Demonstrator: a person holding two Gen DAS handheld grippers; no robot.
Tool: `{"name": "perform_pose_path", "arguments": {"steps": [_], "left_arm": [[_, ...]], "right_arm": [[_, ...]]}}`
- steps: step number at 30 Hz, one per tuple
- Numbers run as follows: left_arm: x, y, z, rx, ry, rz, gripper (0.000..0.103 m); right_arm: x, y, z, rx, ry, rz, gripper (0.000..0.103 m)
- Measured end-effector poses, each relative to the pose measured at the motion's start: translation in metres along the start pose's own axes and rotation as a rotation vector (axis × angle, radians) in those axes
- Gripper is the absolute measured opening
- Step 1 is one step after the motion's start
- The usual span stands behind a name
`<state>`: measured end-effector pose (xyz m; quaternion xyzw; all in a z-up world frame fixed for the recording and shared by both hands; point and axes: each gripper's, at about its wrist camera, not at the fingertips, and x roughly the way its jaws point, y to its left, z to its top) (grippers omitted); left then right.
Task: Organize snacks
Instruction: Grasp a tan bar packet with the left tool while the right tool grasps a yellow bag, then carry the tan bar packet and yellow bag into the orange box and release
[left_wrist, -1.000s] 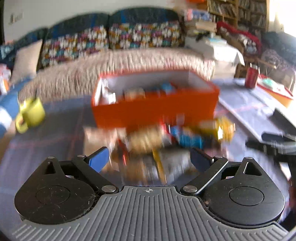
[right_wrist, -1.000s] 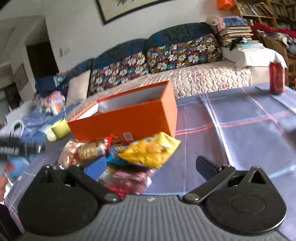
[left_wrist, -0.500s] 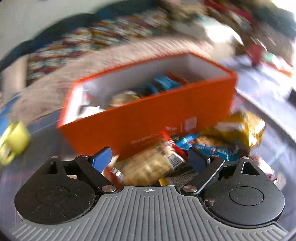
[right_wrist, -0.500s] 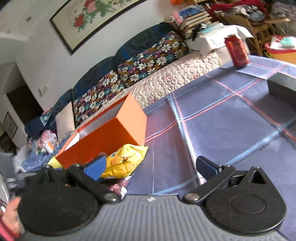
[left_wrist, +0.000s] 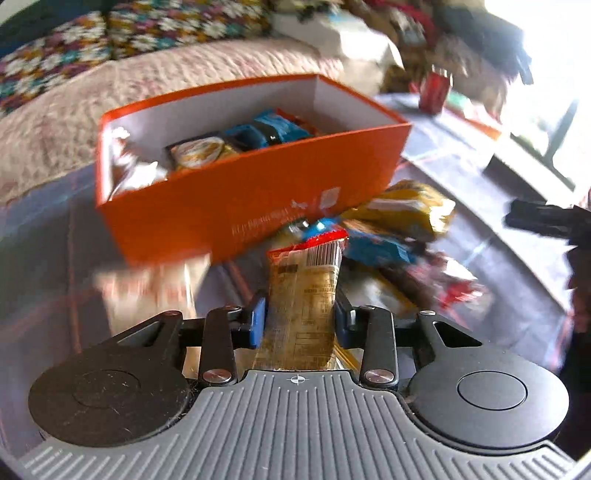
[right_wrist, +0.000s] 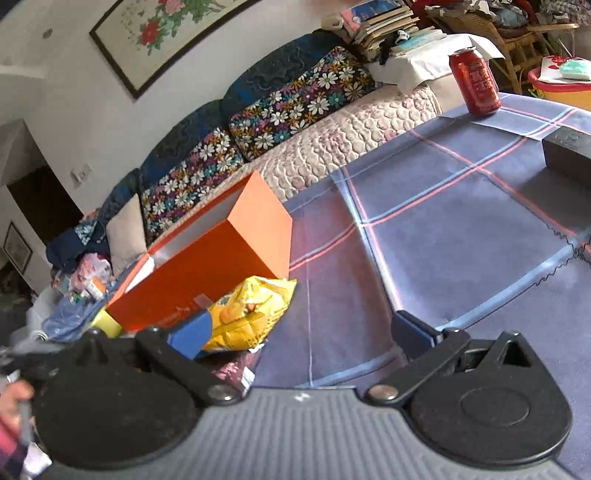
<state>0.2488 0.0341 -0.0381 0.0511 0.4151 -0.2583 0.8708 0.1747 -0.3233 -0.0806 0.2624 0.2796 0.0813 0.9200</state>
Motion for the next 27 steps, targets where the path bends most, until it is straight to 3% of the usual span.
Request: {"name": "perform_pose_path", "arguments": {"steps": [3, 6, 8, 12, 15, 16, 17, 19, 22, 27], "left_arm": [[-0.027, -0.017, -0.036, -0.085, -0.025, 0.098, 0.000], [-0.037, -0.030, -0.070, -0.111, -0.039, 0.296, 0.000], [-0.033, -0.037, -0.084, -0.129, -0.030, 0.361, 0.000], [-0.017, -0.039, -0.096, -0.184, -0.003, 0.309, 0.000], [-0.013, -0.049, -0.095, -0.172, -0.028, 0.328, 0.000], [-0.013, -0.050, -0.095, -0.183, -0.032, 0.327, 0.000], [-0.012, -0.050, -0.096, -0.195, -0.032, 0.318, 0.000], [-0.016, -0.051, -0.100, -0.184, -0.038, 0.313, 0.000], [-0.016, -0.052, -0.102, -0.182, -0.047, 0.311, 0.000], [-0.014, -0.055, -0.103, -0.175, -0.050, 0.307, 0.007]], "right_arm": [[0.004, 0.005, -0.003, -0.035, 0.013, -0.019, 0.103], [0.013, 0.017, -0.006, -0.097, 0.038, -0.022, 0.103], [0.021, 0.031, -0.003, -0.141, 0.046, -0.018, 0.103], [0.046, 0.076, 0.013, -0.263, 0.051, 0.017, 0.103], [0.086, 0.099, 0.020, -0.380, 0.088, -0.041, 0.102], [0.098, 0.099, 0.020, -0.399, 0.098, -0.061, 0.098], [0.109, 0.095, 0.020, -0.406, 0.117, -0.077, 0.078], [0.116, 0.076, 0.020, -0.335, 0.169, -0.065, 0.058], [0.098, 0.040, 0.021, -0.186, 0.187, -0.037, 0.055], [0.043, 0.016, 0.002, -0.214, 0.171, -0.085, 0.056]]}}
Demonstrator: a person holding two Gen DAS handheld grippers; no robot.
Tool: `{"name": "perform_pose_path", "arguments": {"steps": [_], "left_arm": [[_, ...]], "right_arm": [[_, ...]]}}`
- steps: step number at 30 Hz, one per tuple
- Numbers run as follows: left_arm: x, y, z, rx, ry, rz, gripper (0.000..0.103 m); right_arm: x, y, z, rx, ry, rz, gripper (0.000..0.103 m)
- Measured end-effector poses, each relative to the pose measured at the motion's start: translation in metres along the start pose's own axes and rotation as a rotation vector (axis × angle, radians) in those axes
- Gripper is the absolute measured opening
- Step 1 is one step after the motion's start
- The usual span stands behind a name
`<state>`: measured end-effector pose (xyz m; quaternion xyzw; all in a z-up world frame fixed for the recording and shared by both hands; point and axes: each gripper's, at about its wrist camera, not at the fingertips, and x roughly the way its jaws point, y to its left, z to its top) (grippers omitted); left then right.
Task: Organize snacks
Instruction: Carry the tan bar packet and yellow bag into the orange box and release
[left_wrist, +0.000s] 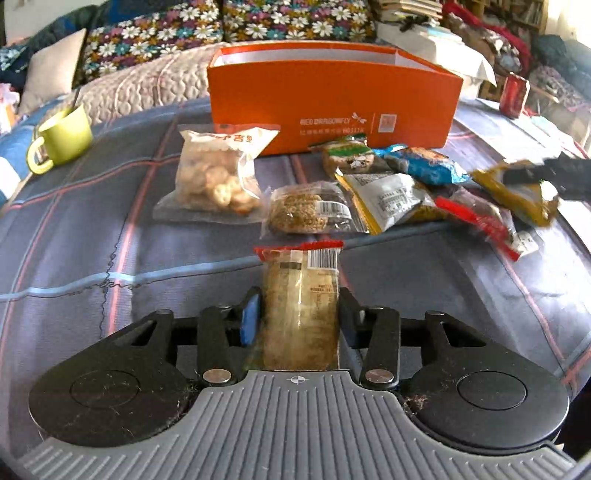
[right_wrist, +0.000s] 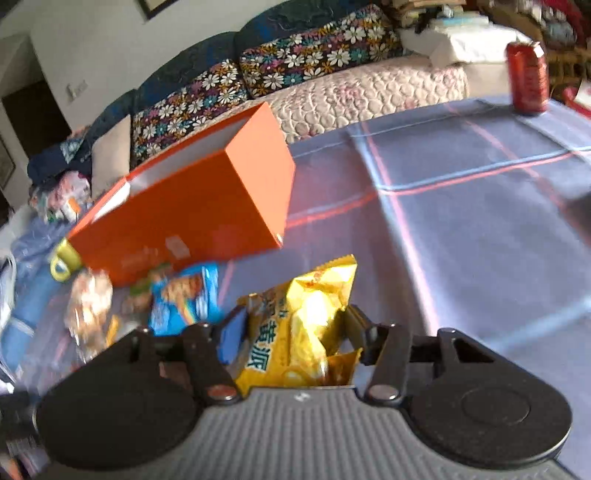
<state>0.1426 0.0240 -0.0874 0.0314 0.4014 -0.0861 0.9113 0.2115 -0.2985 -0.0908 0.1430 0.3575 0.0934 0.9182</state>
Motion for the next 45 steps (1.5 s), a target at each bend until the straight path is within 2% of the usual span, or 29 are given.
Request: {"name": "perform_pose_path", "arguments": {"steps": [1, 2, 3, 6, 7, 8, 9, 10, 11, 13, 16, 18, 19, 20, 22, 25, 28, 30, 34, 37, 40, 42, 43, 45], "left_arm": [[0.000, -0.001, 0.000, 0.004, -0.003, 0.001, 0.008], [0.000, -0.001, -0.001, 0.006, -0.004, 0.001, 0.009], [0.000, -0.001, -0.001, 0.005, -0.003, 0.000, 0.009], [0.000, 0.000, 0.000, 0.001, 0.000, -0.003, 0.010], [0.001, 0.000, 0.000, -0.002, 0.001, -0.002, 0.011], [0.001, -0.001, 0.000, -0.005, 0.002, -0.002, 0.014], [0.001, -0.001, 0.000, -0.005, 0.004, -0.001, 0.015], [0.001, -0.002, 0.000, -0.002, 0.005, -0.001, 0.016], [0.001, -0.003, 0.000, 0.004, 0.005, -0.001, 0.018], [0.000, -0.004, -0.002, 0.009, 0.003, -0.005, 0.020], [0.000, -0.003, -0.002, 0.011, 0.001, -0.007, 0.023], [0.001, -0.002, -0.001, 0.009, 0.000, -0.006, 0.025], [0.002, -0.002, -0.001, 0.007, -0.001, -0.004, 0.026], [0.002, -0.002, -0.001, 0.006, -0.002, -0.004, 0.027], [0.002, -0.002, -0.001, 0.008, -0.004, -0.004, 0.027], [0.000, 0.000, -0.001, -0.003, -0.004, -0.006, 0.028], [-0.007, 0.009, -0.003, -0.032, -0.012, -0.021, 0.029], [-0.012, 0.012, -0.004, -0.026, -0.027, -0.020, 0.035], [-0.018, 0.012, -0.002, 0.017, -0.055, 0.000, 0.062], [-0.012, 0.008, -0.001, 0.067, -0.050, -0.002, 0.067], [0.003, 0.002, -0.002, 0.108, -0.014, 0.010, 0.067], [0.007, 0.000, -0.002, 0.103, -0.026, -0.004, 0.066], [0.008, -0.001, -0.001, 0.095, -0.027, -0.016, 0.063], [0.010, 0.002, 0.000, 0.058, -0.024, -0.056, 0.047]], "right_arm": [[-0.007, -0.001, -0.005, -0.013, -0.001, -0.019, 0.068], [-0.015, -0.002, -0.007, -0.012, -0.003, -0.042, 0.085], [-0.025, -0.002, -0.009, 0.001, -0.033, -0.057, 0.086], [-0.070, 0.002, -0.009, 0.011, -0.241, -0.059, 0.087], [-0.078, 0.006, -0.011, 0.001, -0.303, -0.085, 0.087], [-0.078, 0.009, -0.014, -0.027, -0.327, -0.138, 0.087], [-0.065, 0.010, -0.017, -0.068, -0.283, -0.216, 0.087], [-0.046, 0.009, -0.021, -0.109, -0.182, -0.283, 0.086], [-0.034, 0.003, -0.028, -0.113, -0.146, -0.299, 0.089], [-0.039, -0.013, -0.026, -0.002, -0.143, -0.253, 0.087], [-0.063, -0.011, -0.025, 0.013, -0.248, -0.244, 0.090], [-0.071, -0.007, -0.027, -0.010, -0.321, -0.287, 0.093], [-0.056, -0.006, -0.027, -0.068, -0.246, -0.358, 0.093], [-0.033, -0.009, -0.030, -0.112, -0.102, -0.399, 0.092], [-0.030, -0.017, -0.032, -0.013, -0.099, -0.319, 0.093], [-0.040, -0.009, -0.032, -0.050, -0.164, -0.335, 0.093], [-0.058, 0.000, -0.032, -0.033, -0.239, -0.265, 0.093], [-0.056, 0.010, -0.031, -0.068, -0.213, -0.207, 0.093], [-0.034, 0.028, -0.036, -0.125, -0.109, -0.134, 0.093], [-0.018, 0.033, -0.038, -0.151, -0.075, -0.135, 0.093], [-0.010, 0.037, -0.043, -0.172, -0.053, -0.149, 0.093], [-0.008, 0.040, -0.042, -0.173, -0.042, -0.152, 0.093], [-0.006, 0.038, -0.041, -0.172, -0.036, -0.156, 0.093], [-0.005, 0.040, -0.041, -0.195, -0.037, -0.174, 0.093]]}}
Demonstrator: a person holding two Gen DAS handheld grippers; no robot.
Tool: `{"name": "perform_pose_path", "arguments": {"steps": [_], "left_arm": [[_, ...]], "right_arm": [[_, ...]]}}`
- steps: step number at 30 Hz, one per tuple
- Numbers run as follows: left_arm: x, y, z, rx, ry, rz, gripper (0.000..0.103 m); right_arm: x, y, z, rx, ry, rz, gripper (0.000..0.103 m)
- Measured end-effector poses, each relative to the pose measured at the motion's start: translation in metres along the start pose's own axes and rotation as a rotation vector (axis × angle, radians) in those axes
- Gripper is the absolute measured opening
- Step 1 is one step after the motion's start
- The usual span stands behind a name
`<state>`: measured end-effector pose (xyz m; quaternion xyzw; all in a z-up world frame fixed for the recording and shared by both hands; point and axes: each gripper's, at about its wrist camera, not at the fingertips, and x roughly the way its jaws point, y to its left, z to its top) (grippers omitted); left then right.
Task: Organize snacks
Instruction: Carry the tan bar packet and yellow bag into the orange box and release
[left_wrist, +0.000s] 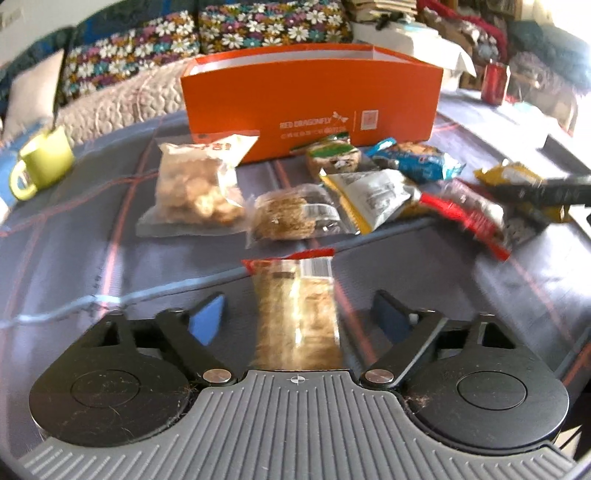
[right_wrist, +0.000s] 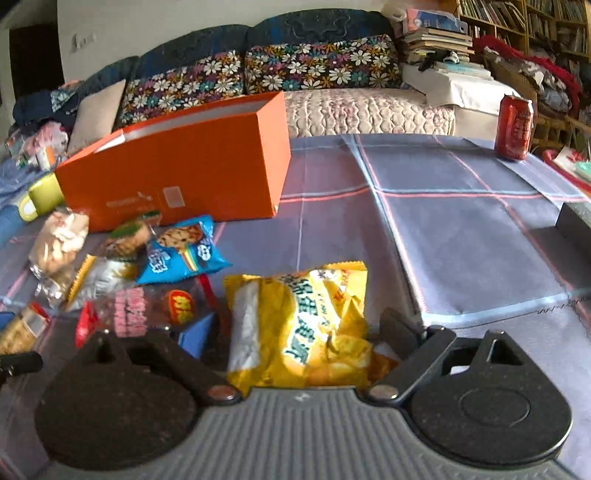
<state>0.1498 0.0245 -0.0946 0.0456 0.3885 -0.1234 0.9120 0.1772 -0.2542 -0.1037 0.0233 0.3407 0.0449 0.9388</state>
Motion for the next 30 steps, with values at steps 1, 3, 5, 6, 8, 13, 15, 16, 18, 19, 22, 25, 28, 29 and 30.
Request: {"name": "perform_pose_path", "arguments": {"steps": [1, 3, 5, 6, 8, 13, 15, 16, 18, 19, 22, 25, 28, 29, 30], "left_arm": [[-0.001, 0.001, 0.001, -0.003, -0.005, 0.001, 0.028], [-0.005, 0.004, 0.003, 0.002, 0.000, -0.023, 0.000], [-0.012, 0.012, 0.003, -0.038, 0.011, -0.048, 0.000], [-0.017, 0.016, 0.001, -0.048, 0.008, -0.054, 0.000], [-0.031, 0.021, -0.001, -0.052, -0.010, -0.045, 0.000], [-0.057, 0.038, 0.023, -0.066, -0.085, -0.058, 0.000], [-0.059, 0.043, 0.048, -0.067, -0.131, -0.053, 0.000], [-0.059, 0.046, 0.064, -0.069, -0.161, -0.050, 0.000], [-0.057, 0.051, 0.097, -0.067, -0.224, -0.047, 0.000], [-0.054, 0.053, 0.116, -0.072, -0.253, -0.037, 0.000], [-0.037, 0.057, 0.169, -0.083, -0.316, -0.042, 0.000], [-0.009, 0.058, 0.209, -0.075, -0.334, -0.039, 0.000], [0.032, 0.056, 0.231, -0.055, -0.312, -0.025, 0.000], [0.048, 0.056, 0.235, -0.050, -0.295, -0.022, 0.000], [0.060, 0.057, 0.236, -0.049, -0.283, -0.029, 0.000]], "right_arm": [[0.000, 0.002, -0.001, -0.021, 0.001, -0.008, 0.091], [-0.004, 0.004, -0.004, -0.055, -0.002, -0.042, 0.076], [-0.011, 0.002, -0.005, -0.048, -0.008, -0.048, 0.060], [-0.016, 0.000, -0.005, -0.031, -0.006, -0.040, 0.058], [-0.026, 0.000, -0.006, -0.013, -0.006, -0.030, 0.055], [-0.064, 0.013, 0.019, -0.013, -0.102, 0.041, 0.055], [-0.071, 0.021, 0.044, -0.021, -0.160, 0.082, 0.055], [-0.071, 0.025, 0.059, -0.029, -0.189, 0.104, 0.055], [-0.066, 0.035, 0.091, -0.064, -0.240, 0.128, 0.055], [-0.061, 0.041, 0.108, -0.091, -0.268, 0.131, 0.055], [-0.035, 0.057, 0.154, -0.154, -0.309, 0.143, 0.055], [0.008, 0.068, 0.187, -0.183, -0.287, 0.161, 0.055], [0.052, 0.077, 0.197, -0.199, -0.239, 0.177, 0.055], [0.067, 0.078, 0.197, -0.197, -0.219, 0.189, 0.056], [0.079, 0.079, 0.195, -0.191, -0.201, 0.202, 0.057]]}}
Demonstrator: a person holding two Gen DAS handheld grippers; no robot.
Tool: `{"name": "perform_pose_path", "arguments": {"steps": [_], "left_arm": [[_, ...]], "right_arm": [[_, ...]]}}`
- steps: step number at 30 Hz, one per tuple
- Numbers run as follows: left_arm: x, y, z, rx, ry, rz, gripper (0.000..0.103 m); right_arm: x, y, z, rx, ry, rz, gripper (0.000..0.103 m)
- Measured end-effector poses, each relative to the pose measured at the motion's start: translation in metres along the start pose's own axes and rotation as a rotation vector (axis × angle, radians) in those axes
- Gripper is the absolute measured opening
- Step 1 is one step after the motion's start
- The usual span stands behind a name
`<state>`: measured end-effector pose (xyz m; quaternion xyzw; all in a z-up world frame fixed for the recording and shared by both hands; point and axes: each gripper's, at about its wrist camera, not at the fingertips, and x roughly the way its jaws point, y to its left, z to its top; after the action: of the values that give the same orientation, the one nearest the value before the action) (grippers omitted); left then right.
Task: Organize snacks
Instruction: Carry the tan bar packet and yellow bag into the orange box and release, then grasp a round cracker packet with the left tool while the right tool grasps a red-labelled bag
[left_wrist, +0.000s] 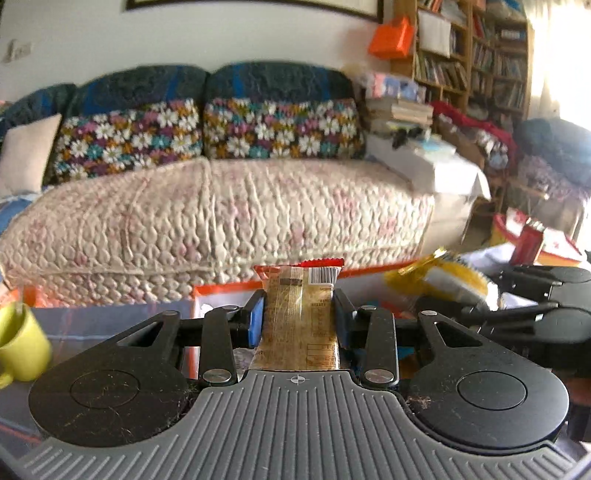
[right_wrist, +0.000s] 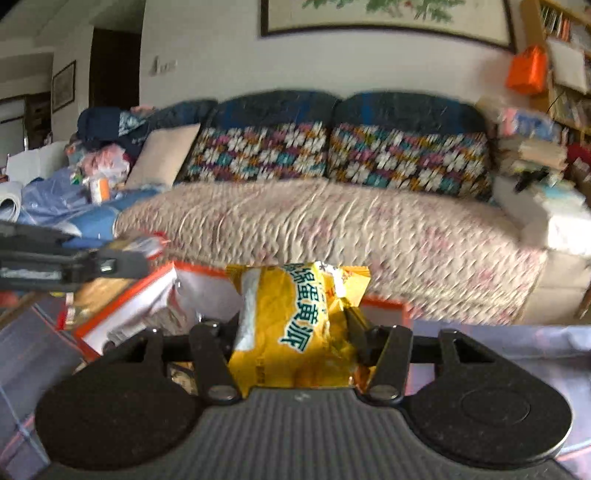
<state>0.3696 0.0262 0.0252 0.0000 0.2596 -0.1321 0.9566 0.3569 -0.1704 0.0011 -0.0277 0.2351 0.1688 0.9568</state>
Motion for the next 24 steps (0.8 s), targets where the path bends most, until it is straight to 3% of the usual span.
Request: {"name": "perform_pose_path", "arguments": {"steps": [1, 2, 4, 7, 10, 16, 20, 24], "left_arm": [[0.011, 0.002, -0.004, -0.008, 0.007, -0.011, 0.004], [0.016, 0.004, -0.008, -0.025, 0.019, -0.013, 0.022], [0.010, 0.009, -0.014, -0.075, 0.022, -0.018, 0.040], [-0.027, 0.009, -0.025, -0.082, -0.043, -0.033, 0.048], [-0.072, 0.004, -0.044, -0.064, -0.066, -0.006, 0.062], [-0.138, -0.014, -0.116, -0.082, 0.032, 0.024, 0.067], [-0.153, -0.026, -0.173, -0.147, 0.158, 0.023, 0.067], [-0.157, -0.038, -0.210, -0.166, 0.239, 0.033, 0.063]], "right_arm": [[0.011, 0.000, -0.005, 0.009, 0.015, 0.010, 0.058], [0.016, 0.001, -0.010, 0.019, 0.022, 0.016, 0.065], [0.011, 0.002, -0.014, 0.047, 0.009, 0.027, 0.073], [-0.025, 0.004, -0.014, 0.053, -0.063, 0.022, 0.098], [-0.069, 0.005, -0.017, 0.051, -0.114, 0.008, 0.102], [-0.136, 0.004, -0.071, 0.093, -0.070, -0.044, 0.103], [-0.153, -0.001, -0.129, 0.200, 0.025, -0.054, 0.103], [-0.162, 0.003, -0.178, 0.312, 0.060, -0.054, 0.103]]}}
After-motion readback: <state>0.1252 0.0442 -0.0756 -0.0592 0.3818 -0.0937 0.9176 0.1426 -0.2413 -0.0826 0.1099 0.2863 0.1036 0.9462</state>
